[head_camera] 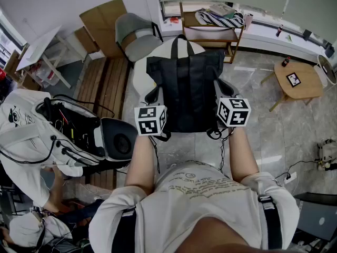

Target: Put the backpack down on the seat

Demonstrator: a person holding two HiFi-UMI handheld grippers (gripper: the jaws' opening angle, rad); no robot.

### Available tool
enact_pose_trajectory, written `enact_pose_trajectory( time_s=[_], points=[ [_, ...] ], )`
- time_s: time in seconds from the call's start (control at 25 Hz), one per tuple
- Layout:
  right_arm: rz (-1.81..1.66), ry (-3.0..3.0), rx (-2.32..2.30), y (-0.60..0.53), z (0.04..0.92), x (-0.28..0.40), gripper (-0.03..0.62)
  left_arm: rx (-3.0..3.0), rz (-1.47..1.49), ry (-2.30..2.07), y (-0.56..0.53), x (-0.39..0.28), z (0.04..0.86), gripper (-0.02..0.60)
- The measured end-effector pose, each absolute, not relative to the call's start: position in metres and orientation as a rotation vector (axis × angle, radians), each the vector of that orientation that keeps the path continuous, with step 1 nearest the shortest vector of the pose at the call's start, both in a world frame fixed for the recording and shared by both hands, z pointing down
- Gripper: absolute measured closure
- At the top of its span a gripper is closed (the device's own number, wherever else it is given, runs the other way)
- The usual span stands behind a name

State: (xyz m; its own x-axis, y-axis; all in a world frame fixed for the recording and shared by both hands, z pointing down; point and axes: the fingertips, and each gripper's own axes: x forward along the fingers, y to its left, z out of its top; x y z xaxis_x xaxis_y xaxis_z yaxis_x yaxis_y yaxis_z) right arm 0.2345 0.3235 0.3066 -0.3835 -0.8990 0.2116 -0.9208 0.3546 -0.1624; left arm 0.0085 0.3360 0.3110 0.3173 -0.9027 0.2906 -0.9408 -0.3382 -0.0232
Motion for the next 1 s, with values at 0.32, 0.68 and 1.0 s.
enact_pose_trajectory(
  time_s=[0.32,0.68,1.0],
  points=[
    [0.335,-2.571,1.714,0.332,0.362,0.237,0.545,2.458,0.333,-1.741,0.344,0.010,0.366,0.561],
    [0.322,-2.589,1.690,0.344,0.389,0.268,0.545,2.434,0.308,-1.773,0.360,0.041,0.389,0.561],
    [0.323,-2.608,1.660,0.349,0.411,0.292,0.545,2.408,0.303,-1.798,0.372,0.065,0.412,0.561]
  ],
)
